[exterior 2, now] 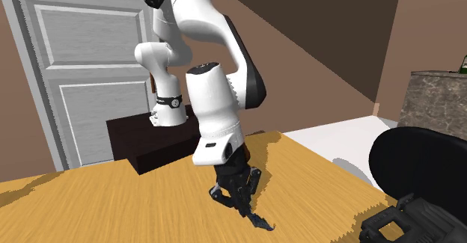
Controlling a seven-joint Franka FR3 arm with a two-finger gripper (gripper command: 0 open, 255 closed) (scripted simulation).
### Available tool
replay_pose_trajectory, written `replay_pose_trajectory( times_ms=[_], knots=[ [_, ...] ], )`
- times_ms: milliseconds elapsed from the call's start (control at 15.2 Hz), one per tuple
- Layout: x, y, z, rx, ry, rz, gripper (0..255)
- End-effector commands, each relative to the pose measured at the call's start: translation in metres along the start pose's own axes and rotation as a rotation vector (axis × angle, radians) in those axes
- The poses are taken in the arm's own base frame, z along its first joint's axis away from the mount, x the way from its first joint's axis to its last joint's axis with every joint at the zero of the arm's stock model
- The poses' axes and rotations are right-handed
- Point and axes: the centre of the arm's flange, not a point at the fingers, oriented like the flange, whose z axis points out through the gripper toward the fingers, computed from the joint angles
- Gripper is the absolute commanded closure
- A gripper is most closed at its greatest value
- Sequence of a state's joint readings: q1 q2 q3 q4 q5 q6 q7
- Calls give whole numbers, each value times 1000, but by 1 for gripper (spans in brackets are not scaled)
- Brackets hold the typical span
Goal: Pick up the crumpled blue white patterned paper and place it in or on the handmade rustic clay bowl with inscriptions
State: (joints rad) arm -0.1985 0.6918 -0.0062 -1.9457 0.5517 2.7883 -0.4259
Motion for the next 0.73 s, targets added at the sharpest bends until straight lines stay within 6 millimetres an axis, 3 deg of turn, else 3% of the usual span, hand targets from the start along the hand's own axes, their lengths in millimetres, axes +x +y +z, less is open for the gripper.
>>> replay_pose_trajectory(
  times_ms=[0, 660],
  knots=[
    [1, -2, -9, 0, -3, 1, 255],
    [10, -13, -60, 0, -3, 1, 255]
  ],
)
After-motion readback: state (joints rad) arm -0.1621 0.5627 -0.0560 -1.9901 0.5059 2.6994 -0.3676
